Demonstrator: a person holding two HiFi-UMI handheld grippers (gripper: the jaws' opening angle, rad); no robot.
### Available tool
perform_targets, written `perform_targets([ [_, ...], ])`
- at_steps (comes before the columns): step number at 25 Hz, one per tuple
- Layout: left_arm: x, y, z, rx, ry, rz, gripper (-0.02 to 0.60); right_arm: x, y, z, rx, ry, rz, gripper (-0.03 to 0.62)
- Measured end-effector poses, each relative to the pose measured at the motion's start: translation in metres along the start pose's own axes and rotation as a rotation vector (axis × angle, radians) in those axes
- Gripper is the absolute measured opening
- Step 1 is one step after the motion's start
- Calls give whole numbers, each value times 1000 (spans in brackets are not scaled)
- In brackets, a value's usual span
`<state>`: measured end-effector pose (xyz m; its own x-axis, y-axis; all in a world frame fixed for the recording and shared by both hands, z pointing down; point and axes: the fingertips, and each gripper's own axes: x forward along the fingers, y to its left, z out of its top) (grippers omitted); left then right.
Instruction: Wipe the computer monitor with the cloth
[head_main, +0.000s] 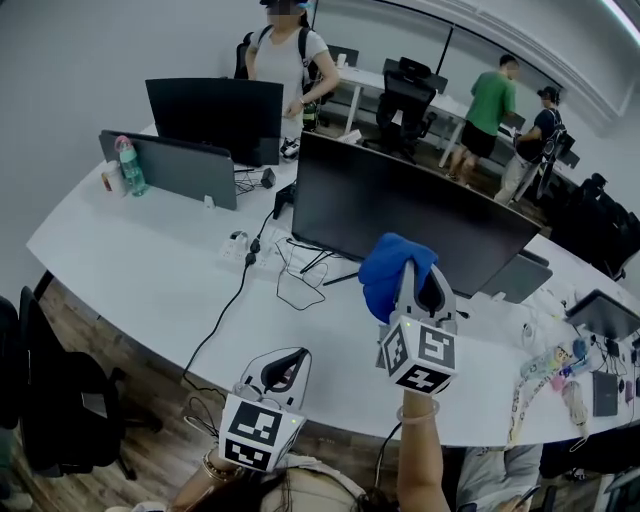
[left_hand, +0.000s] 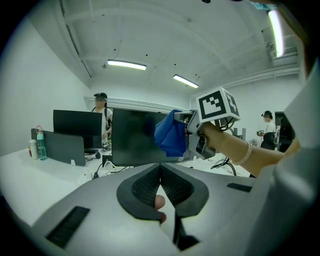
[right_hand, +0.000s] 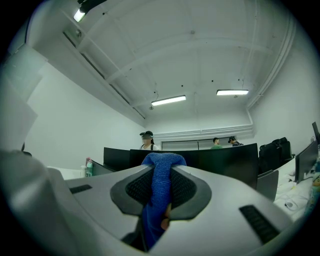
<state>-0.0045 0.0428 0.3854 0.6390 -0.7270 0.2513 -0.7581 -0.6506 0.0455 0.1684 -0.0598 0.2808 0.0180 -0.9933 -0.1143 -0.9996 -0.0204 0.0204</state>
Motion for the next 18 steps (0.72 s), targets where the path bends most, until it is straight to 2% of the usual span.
perform_targets([
  [6,15,-12,8,24,5,-34,9,-7,-18,-10,21,22,-44,71],
  [18,34,-9,24,50,-9,-63,9,-16,-37,-5,-20,20,-100,71],
])
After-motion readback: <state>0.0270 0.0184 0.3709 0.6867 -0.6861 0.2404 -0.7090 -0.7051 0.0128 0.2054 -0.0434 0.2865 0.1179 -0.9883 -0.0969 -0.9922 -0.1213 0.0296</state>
